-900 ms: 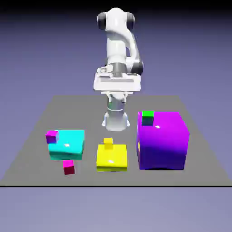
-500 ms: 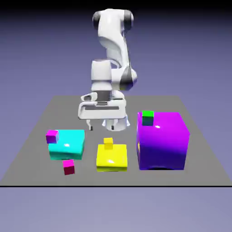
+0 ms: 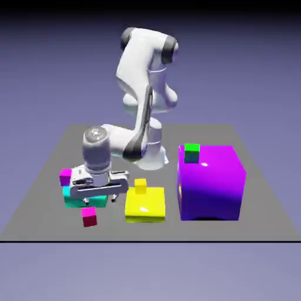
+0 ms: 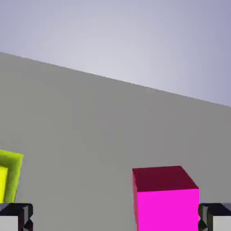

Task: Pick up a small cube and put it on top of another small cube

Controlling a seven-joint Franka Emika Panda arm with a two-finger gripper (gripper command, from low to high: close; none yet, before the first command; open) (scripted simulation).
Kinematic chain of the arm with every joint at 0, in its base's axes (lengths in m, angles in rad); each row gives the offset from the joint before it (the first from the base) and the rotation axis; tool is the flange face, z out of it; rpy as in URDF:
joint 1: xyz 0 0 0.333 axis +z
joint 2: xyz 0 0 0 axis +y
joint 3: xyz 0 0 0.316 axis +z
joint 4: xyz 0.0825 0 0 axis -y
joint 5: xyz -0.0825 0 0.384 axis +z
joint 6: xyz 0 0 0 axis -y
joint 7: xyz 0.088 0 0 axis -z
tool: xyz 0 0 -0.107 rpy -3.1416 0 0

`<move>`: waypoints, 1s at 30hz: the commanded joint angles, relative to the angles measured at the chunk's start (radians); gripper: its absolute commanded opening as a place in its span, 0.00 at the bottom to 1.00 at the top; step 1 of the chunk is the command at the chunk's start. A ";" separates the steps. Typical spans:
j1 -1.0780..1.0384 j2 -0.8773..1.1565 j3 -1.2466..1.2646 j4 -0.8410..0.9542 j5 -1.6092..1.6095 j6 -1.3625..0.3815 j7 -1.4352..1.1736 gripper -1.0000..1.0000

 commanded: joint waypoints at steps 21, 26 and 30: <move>-0.114 -0.174 -0.162 0.034 -0.120 -0.299 0.168 0.00; -0.180 -0.307 -0.210 0.019 -0.183 -0.408 0.281 0.00; -0.218 -0.220 -0.181 -0.088 -0.125 -0.235 0.240 0.00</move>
